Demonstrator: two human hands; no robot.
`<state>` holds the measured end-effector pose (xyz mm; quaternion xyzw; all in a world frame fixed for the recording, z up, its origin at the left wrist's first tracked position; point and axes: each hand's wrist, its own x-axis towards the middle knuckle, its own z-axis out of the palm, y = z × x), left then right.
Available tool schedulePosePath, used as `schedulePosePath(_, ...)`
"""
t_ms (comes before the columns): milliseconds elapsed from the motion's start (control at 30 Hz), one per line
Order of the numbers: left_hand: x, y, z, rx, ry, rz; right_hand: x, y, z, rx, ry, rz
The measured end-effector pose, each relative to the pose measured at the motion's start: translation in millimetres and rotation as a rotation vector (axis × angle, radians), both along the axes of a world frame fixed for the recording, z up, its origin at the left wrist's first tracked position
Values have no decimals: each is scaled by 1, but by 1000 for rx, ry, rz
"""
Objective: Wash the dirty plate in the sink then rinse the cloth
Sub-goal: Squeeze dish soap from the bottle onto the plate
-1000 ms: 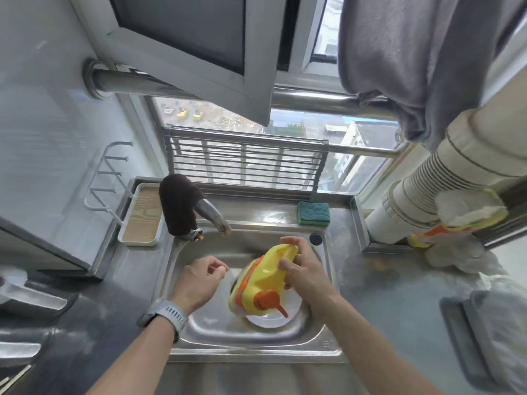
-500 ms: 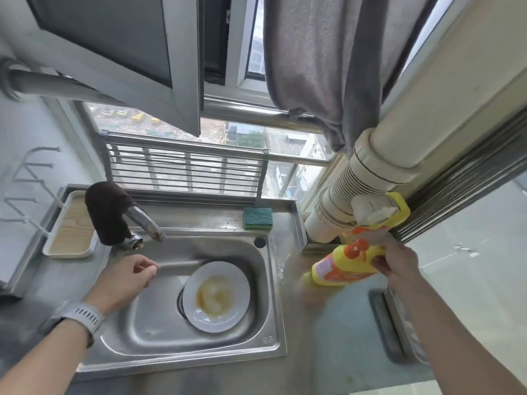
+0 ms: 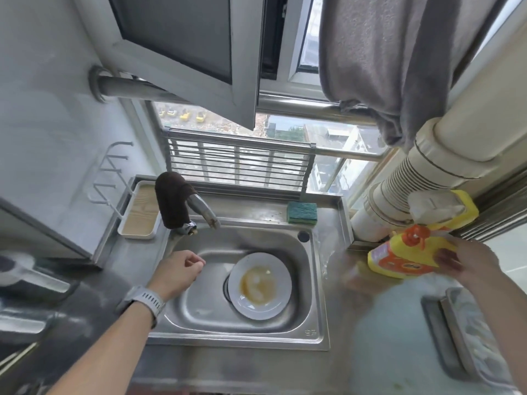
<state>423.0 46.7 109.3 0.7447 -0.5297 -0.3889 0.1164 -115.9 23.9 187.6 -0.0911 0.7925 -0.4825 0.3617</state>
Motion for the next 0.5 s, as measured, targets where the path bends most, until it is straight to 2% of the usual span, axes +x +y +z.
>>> schedulePosePath(67,0,-1,-2,9,1,9,-1,11,2,23,91,-79)
schedulePosePath(133,0,-1,-6,35,5,21,13,23,4,41,423,-145)
schedulePosePath(167,1,-3,-10,50,6,28,33,29,7,8,588,-120)
schedulePosePath(233,2,-5,-19,75,4,36,88,39,9,-90,750,66)
schedulePosePath(333,1,-10,-40,105,37,111,167,38,-15,-149,641,440)
schedulePosePath(500,2,-32,-112,109,232,428,266,0,-89,-107,398,954)
